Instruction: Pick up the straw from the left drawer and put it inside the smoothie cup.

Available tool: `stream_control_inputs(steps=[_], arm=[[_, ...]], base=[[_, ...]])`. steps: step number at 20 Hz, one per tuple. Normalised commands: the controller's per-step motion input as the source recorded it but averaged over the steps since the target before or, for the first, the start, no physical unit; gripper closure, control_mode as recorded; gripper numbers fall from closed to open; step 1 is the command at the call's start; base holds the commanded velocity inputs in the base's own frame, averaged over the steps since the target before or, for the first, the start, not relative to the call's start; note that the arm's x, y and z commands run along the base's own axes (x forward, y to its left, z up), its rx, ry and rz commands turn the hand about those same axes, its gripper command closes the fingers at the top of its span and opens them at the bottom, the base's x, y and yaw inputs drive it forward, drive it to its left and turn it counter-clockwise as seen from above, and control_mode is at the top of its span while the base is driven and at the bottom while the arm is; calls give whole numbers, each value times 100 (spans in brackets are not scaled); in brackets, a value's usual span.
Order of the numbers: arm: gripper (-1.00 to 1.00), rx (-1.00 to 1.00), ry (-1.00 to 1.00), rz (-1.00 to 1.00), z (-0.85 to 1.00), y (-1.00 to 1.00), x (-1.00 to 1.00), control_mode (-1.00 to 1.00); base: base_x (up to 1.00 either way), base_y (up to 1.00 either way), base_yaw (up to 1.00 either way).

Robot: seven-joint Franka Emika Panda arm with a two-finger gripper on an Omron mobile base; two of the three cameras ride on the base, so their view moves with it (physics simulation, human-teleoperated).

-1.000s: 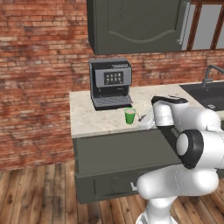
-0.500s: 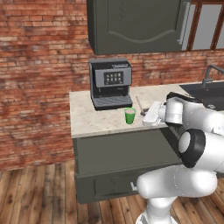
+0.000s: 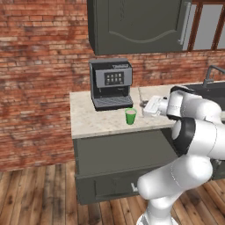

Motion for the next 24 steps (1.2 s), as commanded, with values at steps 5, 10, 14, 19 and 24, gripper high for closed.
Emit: stream_control_inputs(steps=[5, 10, 14, 19, 24], arm=[[100, 15, 0, 10, 2, 0, 27, -100], [100, 4, 0, 22, 0, 0, 18, -100], [100, 3, 0, 28, 0, 0, 29, -100], [100, 2, 0, 25, 0, 0, 31, -100], [100, 2, 0, 17, -11, 0, 29, -100]], base=[[0, 0, 0], [0, 0, 0], [0, 0, 0], [0, 0, 0], [0, 0, 0]])
